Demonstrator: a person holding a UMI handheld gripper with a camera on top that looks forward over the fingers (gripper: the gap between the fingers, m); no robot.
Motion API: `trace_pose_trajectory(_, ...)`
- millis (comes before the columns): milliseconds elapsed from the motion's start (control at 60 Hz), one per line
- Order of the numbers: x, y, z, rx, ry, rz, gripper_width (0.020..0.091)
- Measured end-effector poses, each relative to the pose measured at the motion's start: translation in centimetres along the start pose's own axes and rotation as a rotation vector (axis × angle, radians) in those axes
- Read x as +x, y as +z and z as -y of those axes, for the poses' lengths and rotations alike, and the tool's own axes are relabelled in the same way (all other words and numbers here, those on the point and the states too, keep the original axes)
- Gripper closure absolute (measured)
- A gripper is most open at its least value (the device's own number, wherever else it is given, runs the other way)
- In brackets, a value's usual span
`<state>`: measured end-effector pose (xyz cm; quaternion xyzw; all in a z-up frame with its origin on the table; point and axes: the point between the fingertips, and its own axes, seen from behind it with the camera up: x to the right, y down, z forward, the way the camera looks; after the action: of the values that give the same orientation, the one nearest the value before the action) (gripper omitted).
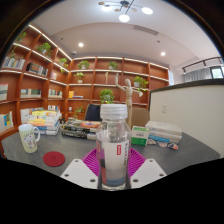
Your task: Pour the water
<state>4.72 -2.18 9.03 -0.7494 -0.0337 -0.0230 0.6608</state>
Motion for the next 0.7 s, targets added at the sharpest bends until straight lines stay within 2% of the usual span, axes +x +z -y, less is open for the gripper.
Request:
trace_pose_trajectory(167, -2.2, 1.1, 0.7, -0.022, -0.188, 0.029, 0.0756)
trace_pose_trajectory(367, -8.9, 3.8, 3.5, 0.021, -0.614, 0.058, 0.0757)
trace_pose_trajectory(517, -14.8, 5.4, 5.6, 0.075, -0.921, 0.096, 0.0756)
trace_pose_trajectory(700, -19.9, 6.9, 7.9, 0.169, -1.368, 0.042, 0.0757)
